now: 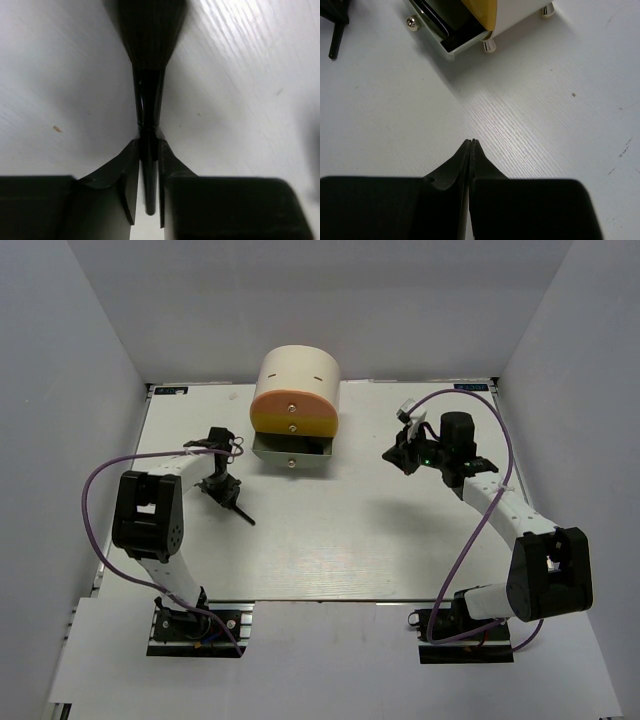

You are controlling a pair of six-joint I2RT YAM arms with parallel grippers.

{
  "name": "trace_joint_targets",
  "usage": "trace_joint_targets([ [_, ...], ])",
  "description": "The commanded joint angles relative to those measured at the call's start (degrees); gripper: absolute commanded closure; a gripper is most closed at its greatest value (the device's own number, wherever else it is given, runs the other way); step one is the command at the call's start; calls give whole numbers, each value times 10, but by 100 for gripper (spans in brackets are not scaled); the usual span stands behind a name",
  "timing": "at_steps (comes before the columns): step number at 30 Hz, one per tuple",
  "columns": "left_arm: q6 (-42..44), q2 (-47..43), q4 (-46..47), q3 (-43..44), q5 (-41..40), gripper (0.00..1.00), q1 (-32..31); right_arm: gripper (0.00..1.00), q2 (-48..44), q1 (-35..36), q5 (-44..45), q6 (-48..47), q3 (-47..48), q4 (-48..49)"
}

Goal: Organize the makeup

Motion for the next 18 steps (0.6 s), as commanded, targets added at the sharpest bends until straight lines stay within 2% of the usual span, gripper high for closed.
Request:
trace_joint_targets([
  [1,12,-7,23,-22,16,77,3,100,-16,-6,-4,5,-1,24],
  [6,23,-24,37,-37,53,100,8,100,-15,-6,-8,5,0,22],
  [9,38,-84,70,-37,83,100,-6,100,-15,-7,-9,5,3,19],
  [12,34,-156,120,-41,171,100,-18,100,-12,-6,-8,5,4,18],
  [13,31,-172,151,-42,205,100,-23,97,-12,-7,-9,6,4,20],
  [18,-34,-211,215,-28,276,100,-41,100,-7,-7,-9,9,6,24],
])
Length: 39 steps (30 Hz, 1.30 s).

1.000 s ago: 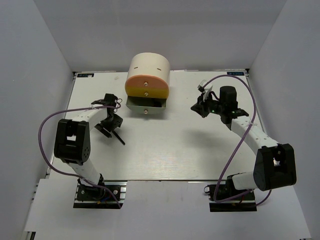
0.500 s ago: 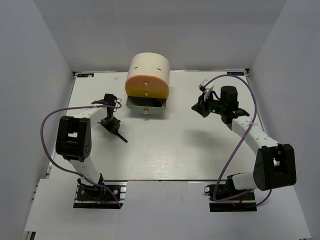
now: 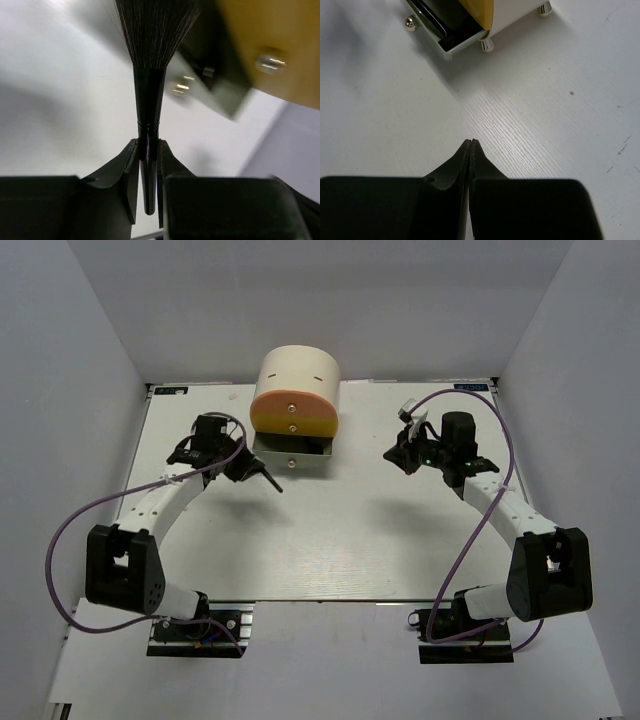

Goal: Organize the makeup

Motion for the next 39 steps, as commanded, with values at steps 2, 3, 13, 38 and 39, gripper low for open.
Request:
trace_joint_targets([
  [2,-98,-12,110,18,92,100,-23,100,-8,-2,-9,8,5,27],
  [3,-98,-12,110,18,92,100,-28,100,-10,-2,-8,8,5,27],
  [13,-283,85,133,125,11,100,-94,100,-26,-4,2,9,-5,27],
  [38,-418,137,22,171,-150,100,-135,100,-26,-6,4,10,-13,34],
  [39,-418,140,23,170,-152,100,-135,100,-26,-7,3,11,-14,33],
])
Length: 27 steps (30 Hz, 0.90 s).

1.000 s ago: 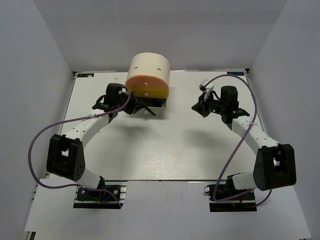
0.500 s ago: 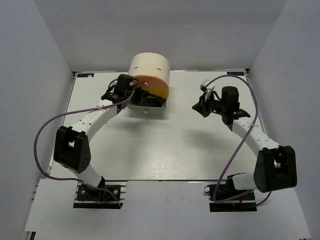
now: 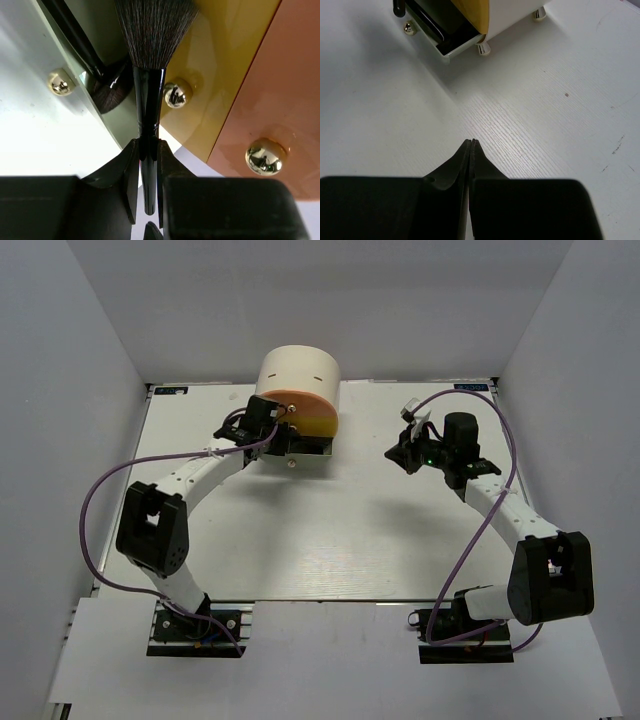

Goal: Organize the makeup

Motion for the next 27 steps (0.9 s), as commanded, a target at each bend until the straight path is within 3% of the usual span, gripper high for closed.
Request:
trace_joint_targets([
  [1,-8,-2,-8,8,-26,100,-2,100,-15,-4,-1,3,-4,20],
  [4,-6,4,-5,7,-30,99,-2,100,-16,-3,-1,4,-6,21],
  [15,-5,26,3,8,-32,60,-2,100,-16,-6,-2,0,-5,15],
  [21,-4,14,10,8,-30,43,-2,93,-14,-4,-22,-8,-4,9],
  [24,-2,1,15,6,-31,43,-2,92,-13,-5,-43,-22,-2,4],
  [27,14,-25,25,1,-25,49,-2,99,-13,-4,-108,-85,6,-20],
])
